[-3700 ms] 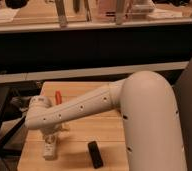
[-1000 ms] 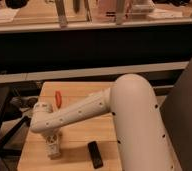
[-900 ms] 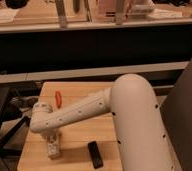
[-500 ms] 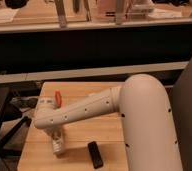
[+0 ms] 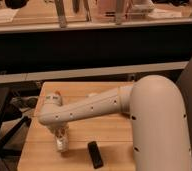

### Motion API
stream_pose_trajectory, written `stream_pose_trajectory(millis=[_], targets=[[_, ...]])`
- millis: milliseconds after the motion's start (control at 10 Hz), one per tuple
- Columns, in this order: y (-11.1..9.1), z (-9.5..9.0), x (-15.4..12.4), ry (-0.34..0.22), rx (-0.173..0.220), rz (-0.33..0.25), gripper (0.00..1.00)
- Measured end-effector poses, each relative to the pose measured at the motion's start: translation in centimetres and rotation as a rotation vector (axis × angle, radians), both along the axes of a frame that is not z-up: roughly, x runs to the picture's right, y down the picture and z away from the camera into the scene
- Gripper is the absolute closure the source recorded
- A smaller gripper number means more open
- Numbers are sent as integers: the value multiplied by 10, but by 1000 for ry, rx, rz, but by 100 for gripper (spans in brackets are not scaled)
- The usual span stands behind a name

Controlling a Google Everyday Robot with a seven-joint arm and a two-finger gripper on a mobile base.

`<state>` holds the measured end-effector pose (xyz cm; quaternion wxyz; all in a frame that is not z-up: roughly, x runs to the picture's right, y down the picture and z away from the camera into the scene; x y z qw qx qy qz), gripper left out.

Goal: Place the bottle in the ceramic bowl

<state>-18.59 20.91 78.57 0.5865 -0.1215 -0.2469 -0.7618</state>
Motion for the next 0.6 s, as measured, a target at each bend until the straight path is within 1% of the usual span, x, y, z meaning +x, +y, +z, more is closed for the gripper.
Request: stream_pose_trajectory(millis=[100,400,500,600], targets=[[1,-2,-2,-6,0,4,92],[-14,-4,19,-11,16,29,92],[-16,-4,21,-14,18,32,92],[-17,-6,19,-20,18,35,95]])
